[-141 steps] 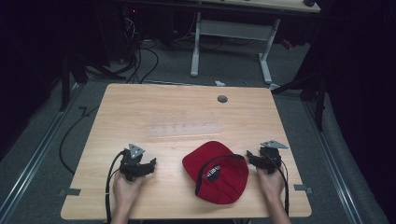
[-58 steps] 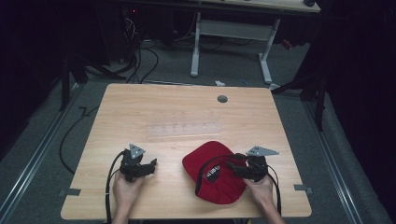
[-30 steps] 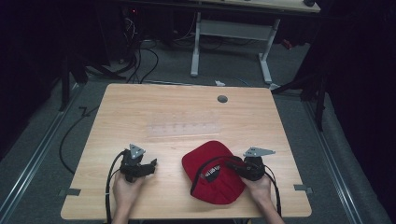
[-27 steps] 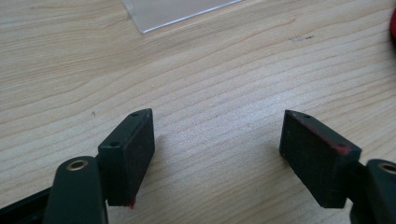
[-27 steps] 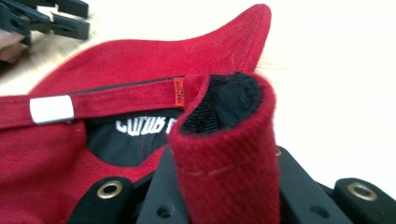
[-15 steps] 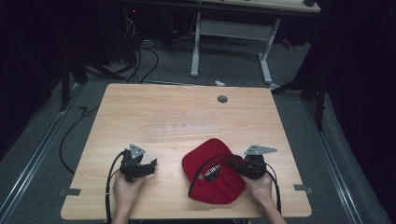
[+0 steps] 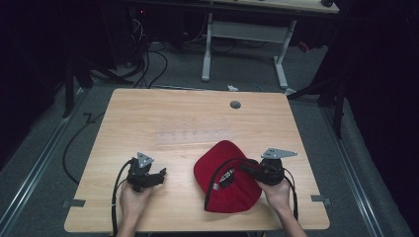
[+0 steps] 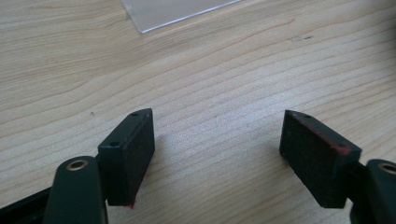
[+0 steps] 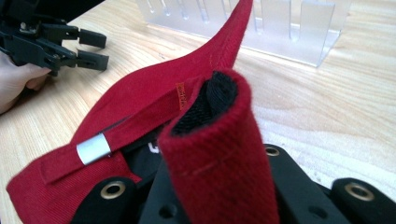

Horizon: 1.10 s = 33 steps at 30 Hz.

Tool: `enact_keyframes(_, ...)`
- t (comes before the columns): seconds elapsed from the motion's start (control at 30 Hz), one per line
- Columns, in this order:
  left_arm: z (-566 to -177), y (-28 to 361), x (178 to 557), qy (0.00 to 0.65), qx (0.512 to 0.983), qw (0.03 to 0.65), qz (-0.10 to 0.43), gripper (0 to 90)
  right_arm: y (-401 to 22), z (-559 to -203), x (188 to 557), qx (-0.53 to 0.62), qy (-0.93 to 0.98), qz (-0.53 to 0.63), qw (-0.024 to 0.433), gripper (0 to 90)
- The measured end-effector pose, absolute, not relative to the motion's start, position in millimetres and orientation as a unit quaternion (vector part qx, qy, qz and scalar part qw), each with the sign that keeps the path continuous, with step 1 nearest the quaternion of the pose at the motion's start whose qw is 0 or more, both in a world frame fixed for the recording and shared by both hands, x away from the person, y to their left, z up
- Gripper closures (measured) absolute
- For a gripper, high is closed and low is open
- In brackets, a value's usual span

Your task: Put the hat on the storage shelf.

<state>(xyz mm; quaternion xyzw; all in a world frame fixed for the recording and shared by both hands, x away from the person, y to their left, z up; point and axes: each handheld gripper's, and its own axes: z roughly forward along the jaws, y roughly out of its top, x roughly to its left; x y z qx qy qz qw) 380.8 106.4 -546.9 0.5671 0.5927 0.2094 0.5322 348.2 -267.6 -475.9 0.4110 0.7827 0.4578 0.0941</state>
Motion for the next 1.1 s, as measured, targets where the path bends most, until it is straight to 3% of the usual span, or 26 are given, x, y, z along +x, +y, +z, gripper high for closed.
enact_keyframes(0.23,-547,105,381,0.589,0.573,0.531,0.206,22.0,-266,-464,351,0.410,0.780,0.462,0.097,84.2)
enact_keyframes(0.67,-547,99,374,0.571,0.590,0.534,0.201,22.5,-262,-451,355,0.411,0.775,0.472,0.093,84.2)
enact_keyframes(1.1,-531,54,343,0.477,0.652,0.561,0.181,19.8,-255,-443,360,0.411,0.772,0.477,0.086,84.2)
